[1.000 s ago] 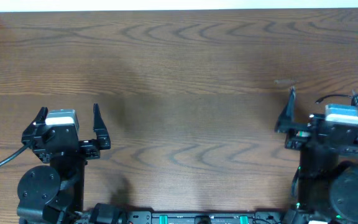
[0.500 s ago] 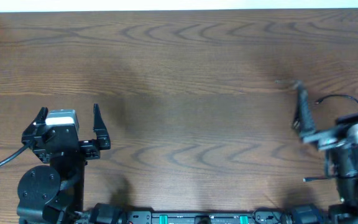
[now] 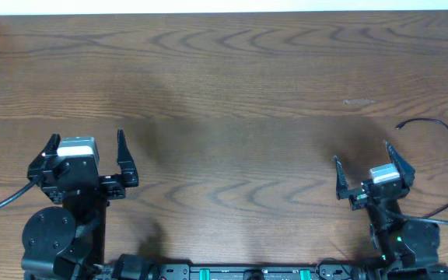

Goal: Untangle cables

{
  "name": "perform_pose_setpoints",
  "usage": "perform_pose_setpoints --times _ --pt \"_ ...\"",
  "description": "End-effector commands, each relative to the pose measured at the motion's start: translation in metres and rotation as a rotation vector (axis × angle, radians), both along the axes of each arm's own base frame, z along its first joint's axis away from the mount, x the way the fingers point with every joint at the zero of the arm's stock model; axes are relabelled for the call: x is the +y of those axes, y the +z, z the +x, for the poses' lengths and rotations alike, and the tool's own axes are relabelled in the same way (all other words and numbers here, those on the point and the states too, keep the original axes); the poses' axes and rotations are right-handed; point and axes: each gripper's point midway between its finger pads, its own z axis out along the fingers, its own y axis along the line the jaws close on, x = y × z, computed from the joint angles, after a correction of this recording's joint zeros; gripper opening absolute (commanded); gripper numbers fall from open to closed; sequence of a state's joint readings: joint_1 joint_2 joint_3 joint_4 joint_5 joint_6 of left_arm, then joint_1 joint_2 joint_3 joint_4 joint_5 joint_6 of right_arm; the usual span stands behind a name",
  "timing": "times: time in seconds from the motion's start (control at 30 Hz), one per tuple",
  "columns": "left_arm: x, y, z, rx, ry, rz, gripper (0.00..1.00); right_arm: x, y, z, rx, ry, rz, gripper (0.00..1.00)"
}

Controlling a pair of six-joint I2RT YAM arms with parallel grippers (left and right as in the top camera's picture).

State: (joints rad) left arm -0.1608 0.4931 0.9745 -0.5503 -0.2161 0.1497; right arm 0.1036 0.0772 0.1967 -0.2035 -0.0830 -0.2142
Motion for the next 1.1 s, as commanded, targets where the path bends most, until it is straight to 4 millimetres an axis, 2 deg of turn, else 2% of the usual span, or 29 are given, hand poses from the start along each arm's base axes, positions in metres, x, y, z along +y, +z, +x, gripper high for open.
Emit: perform_pose_setpoints --times 0.0,0.07,0.23,1.07 --pt "0.003 -0.001 0.000 0.000 0.017 -0.004 0.98 -0.027 -0.015 -0.002 0.028 -0.149 0.043 0.99" --pt "0.003 -0.001 0.000 0.000 0.016 -0.004 0.98 -0.029 -0.034 -0.001 0.078 -0.160 0.048 0.99" --pt "0.003 -0.001 0.000 0.000 0.016 -0.004 0.98 -0.029 -0.060 0.000 0.147 -0.171 0.063 0.99" --pt "0.003 -0.001 0.000 0.000 0.017 -0.004 0.98 -0.031 -0.060 0.000 0.145 -0.177 0.065 0.99"
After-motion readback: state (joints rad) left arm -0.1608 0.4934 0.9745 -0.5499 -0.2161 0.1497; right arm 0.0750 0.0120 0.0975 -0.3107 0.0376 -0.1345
